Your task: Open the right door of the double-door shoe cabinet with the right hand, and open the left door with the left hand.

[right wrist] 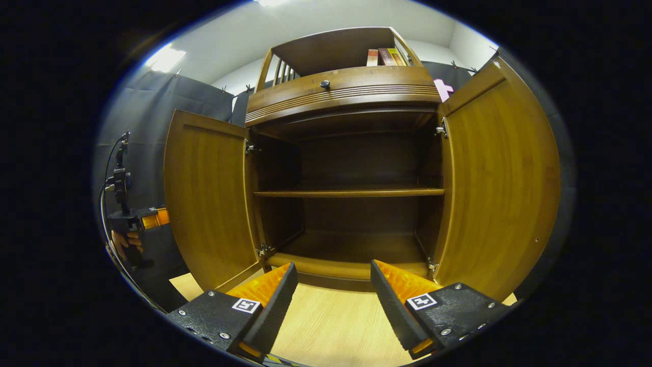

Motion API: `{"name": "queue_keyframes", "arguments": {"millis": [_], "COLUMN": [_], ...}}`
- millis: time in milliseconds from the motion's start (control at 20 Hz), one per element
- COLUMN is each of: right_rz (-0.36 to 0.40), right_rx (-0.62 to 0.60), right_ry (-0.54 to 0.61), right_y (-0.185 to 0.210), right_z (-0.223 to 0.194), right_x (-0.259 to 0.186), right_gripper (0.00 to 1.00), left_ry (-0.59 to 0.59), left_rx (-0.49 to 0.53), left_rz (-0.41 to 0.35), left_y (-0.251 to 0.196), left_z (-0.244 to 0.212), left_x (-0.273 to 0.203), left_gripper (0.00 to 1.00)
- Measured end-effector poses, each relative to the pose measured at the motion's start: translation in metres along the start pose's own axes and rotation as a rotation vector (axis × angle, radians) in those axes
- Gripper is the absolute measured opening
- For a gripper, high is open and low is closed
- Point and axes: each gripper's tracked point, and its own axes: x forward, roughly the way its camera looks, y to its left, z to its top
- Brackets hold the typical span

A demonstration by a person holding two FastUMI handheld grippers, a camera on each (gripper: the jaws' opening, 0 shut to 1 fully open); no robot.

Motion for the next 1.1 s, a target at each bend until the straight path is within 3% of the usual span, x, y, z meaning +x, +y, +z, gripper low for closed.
{"name": "queue_keyframes", "arguments": {"millis": [100,250,300,350,400,500,650,800,1000,1100], "right_rz": [0.009,0.016,0.012,0.009,0.011,0.017,0.028,0.057,0.037,0.016], "right_rx": [0.0,0.0,-0.004,-0.005,-0.001,0.006,-0.013,-0.008,-0.022,-0.016], "right_ry": [0.003,0.014,0.01,0.003,-0.002,0.003,0.001,-0.025,-0.054,-0.086], "right_y": [0.008,0.013,0.013,0.014,0.014,0.015,0.016,0.018,0.0,-0.012], "right_z": [-0.002,-0.006,-0.006,-0.004,-0.003,-0.006,-0.001,0.011,0.025,0.037], "right_x": [0.0,0.003,0.005,0.003,0.003,0.007,0.014,0.017,0.006,-0.001], "right_gripper": [1.0,1.0,0.89,0.89,0.89,0.89,0.89,0.89,0.89,0.89], "left_ry": [-0.005,0.038,0.039,0.047,0.055,0.046,-0.002,-0.035,-0.061,-0.062], "left_rx": [0.022,-0.047,-0.048,-0.032,-0.017,-0.006,0.024,0.02,-0.109,-0.127], "left_rz": [-0.063,-0.066,-0.05,-0.042,-0.021,0.006,0.006,-0.071,-0.066,-0.06], "left_y": [0.012,0.038,0.044,0.046,0.047,0.044,0.016,-0.038,-0.086,-0.114], "left_z": [0.0,-0.003,-0.001,-0.002,-0.005,0.005,0.03,0.041,0.04,0.038], "left_x": [0.0,-0.007,-0.015,-0.022,-0.033,-0.056,-0.07,-0.06,-0.029,-0.011], "left_gripper": [0.12,0.05,0.12,0.06,0.19,0.17,0.18,0.17,0.18,0.18]}}
